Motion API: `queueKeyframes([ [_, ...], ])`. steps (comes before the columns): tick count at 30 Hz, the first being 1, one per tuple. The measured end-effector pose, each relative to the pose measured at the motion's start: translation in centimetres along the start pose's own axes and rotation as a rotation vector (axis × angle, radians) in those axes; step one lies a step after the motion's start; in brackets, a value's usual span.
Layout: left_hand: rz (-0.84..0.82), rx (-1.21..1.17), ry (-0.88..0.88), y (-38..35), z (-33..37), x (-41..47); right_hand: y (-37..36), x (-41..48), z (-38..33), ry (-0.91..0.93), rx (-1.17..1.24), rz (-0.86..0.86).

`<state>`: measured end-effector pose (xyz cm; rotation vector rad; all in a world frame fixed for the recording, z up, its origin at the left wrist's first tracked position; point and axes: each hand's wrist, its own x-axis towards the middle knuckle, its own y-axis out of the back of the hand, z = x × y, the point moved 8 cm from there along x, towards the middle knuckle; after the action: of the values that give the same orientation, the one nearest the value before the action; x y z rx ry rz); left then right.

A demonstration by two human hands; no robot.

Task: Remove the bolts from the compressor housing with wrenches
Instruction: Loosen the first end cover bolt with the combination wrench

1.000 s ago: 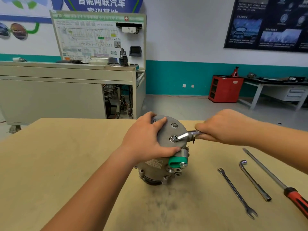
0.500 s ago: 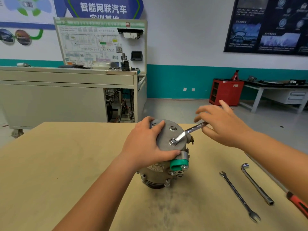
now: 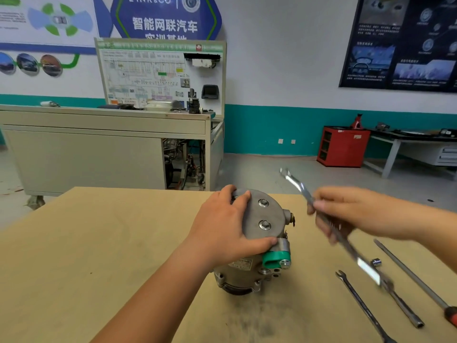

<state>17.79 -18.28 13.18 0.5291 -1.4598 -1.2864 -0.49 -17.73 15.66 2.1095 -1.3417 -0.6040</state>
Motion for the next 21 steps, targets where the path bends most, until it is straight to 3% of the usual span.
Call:
queueKeyframes([
  [3,0.058,0.020,0.051,0.0,0.3,-0.1,-5.3,-2.7,-0.4,-0.154,0.490,-0.219],
  [7,0.098,0.080,0.142,-0.1,0.9,-0.6,-8.2,-4.1,-1.7,-0.192,0.776,-0.252],
  [15,0.112,0.106,0.185,-0.1,0.8,-0.8,-8.8,-3.8,-1.8,-0.153,0.784,-0.131],
  [21,0.104,0.096,0.199,-0.2,0.8,-0.8,-9.1,-3.0,-2.0,-0.167,0.711,-0.137],
])
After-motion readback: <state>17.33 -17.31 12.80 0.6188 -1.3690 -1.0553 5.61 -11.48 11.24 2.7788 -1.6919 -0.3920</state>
